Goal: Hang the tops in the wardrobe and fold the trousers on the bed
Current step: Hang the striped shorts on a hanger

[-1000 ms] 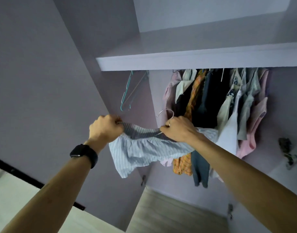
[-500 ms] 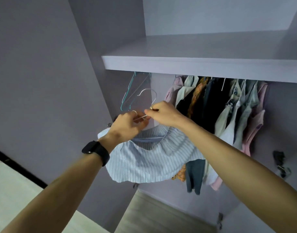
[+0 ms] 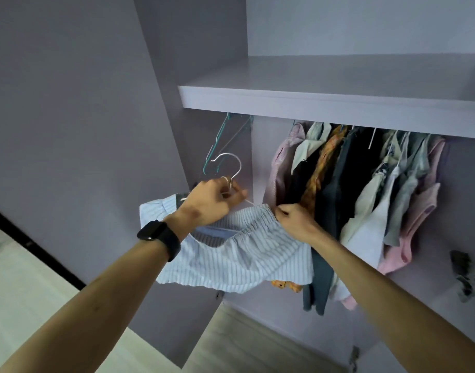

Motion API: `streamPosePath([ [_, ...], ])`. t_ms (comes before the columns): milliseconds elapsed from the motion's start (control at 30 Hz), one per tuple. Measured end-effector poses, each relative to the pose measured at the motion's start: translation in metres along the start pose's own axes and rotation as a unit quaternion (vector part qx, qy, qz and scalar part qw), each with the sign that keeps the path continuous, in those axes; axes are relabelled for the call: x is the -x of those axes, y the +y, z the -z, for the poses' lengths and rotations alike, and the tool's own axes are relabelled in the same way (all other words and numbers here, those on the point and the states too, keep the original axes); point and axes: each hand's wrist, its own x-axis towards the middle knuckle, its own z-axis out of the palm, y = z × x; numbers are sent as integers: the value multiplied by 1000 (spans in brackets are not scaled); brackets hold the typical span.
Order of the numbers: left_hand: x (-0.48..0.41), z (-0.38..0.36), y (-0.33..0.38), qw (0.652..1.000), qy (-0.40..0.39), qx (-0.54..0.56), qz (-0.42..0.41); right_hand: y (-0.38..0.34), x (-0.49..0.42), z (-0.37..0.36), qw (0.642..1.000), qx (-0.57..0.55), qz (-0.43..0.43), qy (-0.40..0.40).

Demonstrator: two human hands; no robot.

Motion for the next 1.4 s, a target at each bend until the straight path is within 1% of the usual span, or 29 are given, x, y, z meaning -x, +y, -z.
streamPosePath([
  [67,-5,-4,4,1000,-12,-29,3,-2,3,-6,997,-13,1,80],
  [133,-10,-3,-5,997,-4,-73,14,-1,4,-1,980,-53,-3,190],
  [167,-11,-2,-12,996,10,-81,27,1,7,3,972,-71,5,222],
  [200,-10,0,-19,995,28,-80,44,2,11,5,969,-79,28,233],
  [233,-10,0,-24,994,51,-79,58,3,15,4,970,-71,60,224],
  [300,-11,1,-25,991,80,-79,67,0,25,-1,976,-40,142,161],
  [333,-12,1,-25,992,84,-70,67,1,28,-5,979,-36,161,122],
  [367,-15,2,-23,993,83,-58,65,3,27,-4,979,-36,173,101],
  [433,-17,5,-20,995,68,-24,63,11,13,6,978,-52,146,138],
  [467,-18,6,-19,996,61,-9,61,13,7,13,977,-46,131,161],
  [500,-18,7,-19,997,58,-1,55,15,3,18,977,-25,135,165],
  [567,-18,9,-17,997,57,8,44,16,1,23,974,24,177,141],
  [700,-18,6,-12,999,38,20,23,-5,2,18,965,41,242,87],
  [800,-17,2,-10,999,29,11,11,-10,-1,12,949,73,293,85],
  [867,-15,2,-12,1000,19,-4,8,-6,-3,14,958,36,273,85],
  [933,-12,0,-15,1000,-9,-28,4,-1,-7,21,973,-20,203,105],
  [967,-11,-3,-17,999,-19,-47,-1,2,-11,26,978,-19,175,114],
  [1000,-9,-6,-17,998,-20,-59,-6,6,-15,30,981,18,158,110],
  [1067,-6,-10,-16,999,-4,-35,-6,12,-20,30,986,77,135,59],
  [1100,-6,-10,-16,1000,3,-19,-1,17,-19,29,991,68,111,31],
  [1167,-7,-7,-16,1000,9,-10,25,21,-10,31,999,-20,45,-21],
  [1200,-7,-6,-19,999,13,-9,37,26,-5,32,996,-68,6,-57],
  [1267,-8,-1,-25,998,35,-7,50,39,1,31,986,-85,-59,-129],
  [1300,-9,0,-28,998,43,-4,49,45,4,29,985,-69,-69,-145],
  [1333,-10,2,-28,998,47,-4,44,52,5,25,988,-47,-65,-135],
  [1400,-12,2,-27,998,40,-17,39,60,5,20,997,-14,-32,-72],
])
